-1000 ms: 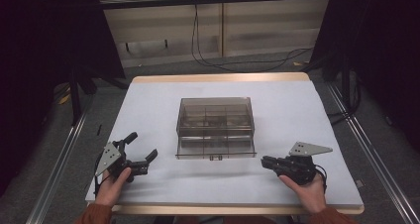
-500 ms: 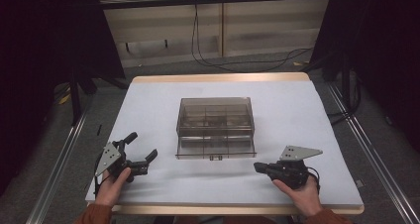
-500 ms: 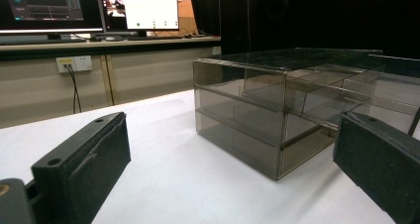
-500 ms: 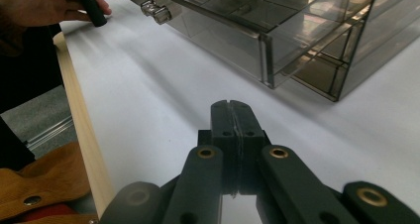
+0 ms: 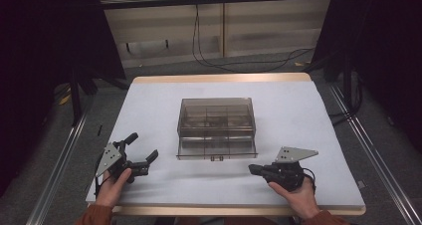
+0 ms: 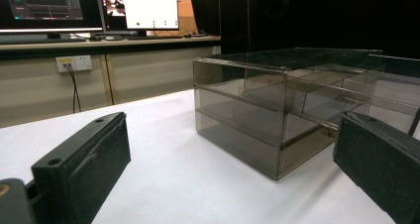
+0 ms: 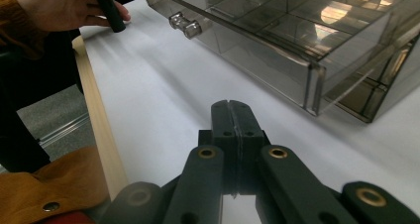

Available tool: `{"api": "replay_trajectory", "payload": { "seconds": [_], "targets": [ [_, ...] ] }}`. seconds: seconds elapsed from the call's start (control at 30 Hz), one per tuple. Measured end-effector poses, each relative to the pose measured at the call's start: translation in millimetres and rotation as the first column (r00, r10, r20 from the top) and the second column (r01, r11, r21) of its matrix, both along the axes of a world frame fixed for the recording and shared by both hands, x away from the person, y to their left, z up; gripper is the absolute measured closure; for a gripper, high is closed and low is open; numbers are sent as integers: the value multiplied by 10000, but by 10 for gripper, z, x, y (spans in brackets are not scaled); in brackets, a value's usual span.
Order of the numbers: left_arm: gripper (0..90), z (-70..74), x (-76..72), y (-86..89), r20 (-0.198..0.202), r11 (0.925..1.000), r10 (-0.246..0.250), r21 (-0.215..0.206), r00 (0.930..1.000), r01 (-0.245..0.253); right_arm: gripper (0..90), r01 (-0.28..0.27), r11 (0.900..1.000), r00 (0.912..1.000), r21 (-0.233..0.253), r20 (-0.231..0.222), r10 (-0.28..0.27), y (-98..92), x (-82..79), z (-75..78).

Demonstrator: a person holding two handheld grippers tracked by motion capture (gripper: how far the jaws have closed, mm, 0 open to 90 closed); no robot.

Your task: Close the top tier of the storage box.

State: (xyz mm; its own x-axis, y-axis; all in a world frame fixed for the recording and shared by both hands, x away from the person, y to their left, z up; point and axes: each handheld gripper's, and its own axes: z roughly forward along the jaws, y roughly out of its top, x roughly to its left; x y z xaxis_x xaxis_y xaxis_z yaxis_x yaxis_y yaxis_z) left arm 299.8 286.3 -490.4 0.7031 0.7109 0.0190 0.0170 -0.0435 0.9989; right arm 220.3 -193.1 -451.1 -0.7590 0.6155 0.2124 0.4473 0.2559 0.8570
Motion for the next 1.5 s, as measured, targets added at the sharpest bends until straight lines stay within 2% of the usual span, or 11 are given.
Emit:
{"api": "replay_trajectory", "payload": {
  "seconds": [0.1,0.23,0.33,0.37,0.63,0.83,1.07,1.5],
  "targets": [
    [11,2,1,6,-1,9999,20,112,10000,-20,900,-71,10000,10000,58,-1,71,22,-3,3],
    [11,1,-2,-3,-6,10000,39,39,10000,-39,900,-59,10000,10000,72,69,58,82,-7,12],
    [11,2,0,2,-9,10000,37,83,10000,-37,900,-254,9997,9996,45,76,253,136,-6,13],
    [11,3,1,4,-9,9999,31,122,10000,-31,900,-417,9991,9990,-101,136,418,176,4,26],
    [11,1,0,-1,-13,10000,29,33,10000,-29,900,-848,9963,9963,-139,152,850,292,28,46],
    [11,3,1,3,-12,9999,29,118,10000,-29,900,-912,9955,9956,-263,171,917,351,31,38],
    [11,2,-1,0,-25,10000,41,54,10000,-41,900,-1310,9906,9911,-390,187,1318,483,32,19],
    [11,2,1,4,-7,9999,18,107,10000,-18,900,-1547,9870,9876,-430,217,1557,653,119,39]
  ]
}}
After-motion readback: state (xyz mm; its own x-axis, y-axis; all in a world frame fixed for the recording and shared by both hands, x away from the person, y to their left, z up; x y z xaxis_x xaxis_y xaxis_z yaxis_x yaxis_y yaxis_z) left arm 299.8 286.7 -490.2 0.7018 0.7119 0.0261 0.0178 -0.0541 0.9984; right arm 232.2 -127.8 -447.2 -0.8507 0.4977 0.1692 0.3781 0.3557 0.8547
